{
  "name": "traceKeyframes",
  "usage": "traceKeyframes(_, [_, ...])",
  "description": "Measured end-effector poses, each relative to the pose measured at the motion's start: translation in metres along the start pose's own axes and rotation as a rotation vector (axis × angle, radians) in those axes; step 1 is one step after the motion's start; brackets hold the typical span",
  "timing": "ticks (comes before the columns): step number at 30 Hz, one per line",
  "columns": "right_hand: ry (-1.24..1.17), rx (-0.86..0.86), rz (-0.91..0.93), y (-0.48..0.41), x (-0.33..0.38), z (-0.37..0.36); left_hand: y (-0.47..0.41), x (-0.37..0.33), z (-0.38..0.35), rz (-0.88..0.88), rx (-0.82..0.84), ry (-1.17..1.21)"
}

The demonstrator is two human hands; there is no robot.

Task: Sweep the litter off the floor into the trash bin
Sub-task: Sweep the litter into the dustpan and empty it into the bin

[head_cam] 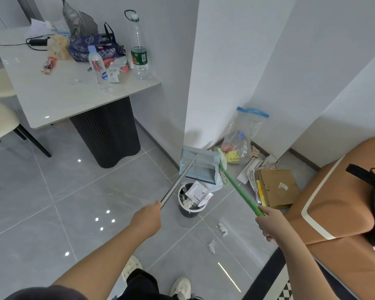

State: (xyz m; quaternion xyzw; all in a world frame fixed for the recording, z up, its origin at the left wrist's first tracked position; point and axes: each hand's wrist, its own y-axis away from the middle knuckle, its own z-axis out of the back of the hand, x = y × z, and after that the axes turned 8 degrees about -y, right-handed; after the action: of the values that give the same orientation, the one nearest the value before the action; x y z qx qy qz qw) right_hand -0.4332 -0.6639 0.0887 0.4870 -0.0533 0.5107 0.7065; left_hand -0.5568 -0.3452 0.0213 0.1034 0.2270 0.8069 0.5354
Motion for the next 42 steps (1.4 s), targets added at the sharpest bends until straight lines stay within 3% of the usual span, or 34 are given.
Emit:
traceKeyframes(14, [-0.046, 0.015, -0.045, -0.009, 0.001, -0.011, 0.0, 0.008, 0.004, 0.017, -0.052, 0.054])
traceKeyframes(23, [0.001, 0.009, -0.06, -0.02, 0.0, -0.014, -0.012, 0.016, 0.062, 0.293, 0.151, 0.896])
traceKeyframes(28, [0.061, 0.018, -0.096, -0.029, 0.01, -0.013, -0.003, 0.053, 0.123, 0.266, 0.284, 1.138])
traceKeyframes(31, [0.175, 0.043, -0.103, -0.028, 0.015, -0.016, 0.007, 0.07, 0.135, 0.259, 0.275, 1.172])
traceKeyframes(35, [0.401, 0.079, -0.057, -0.025, 0.025, -0.029, 0.005, 0.084, 0.113, 0.268, 0.121, 1.305])
traceKeyframes(42, [0.844, 0.092, 0.119, -0.001, 0.044, -0.066, -0.003, 0.105, 0.044, 0.553, 0.135, 1.334])
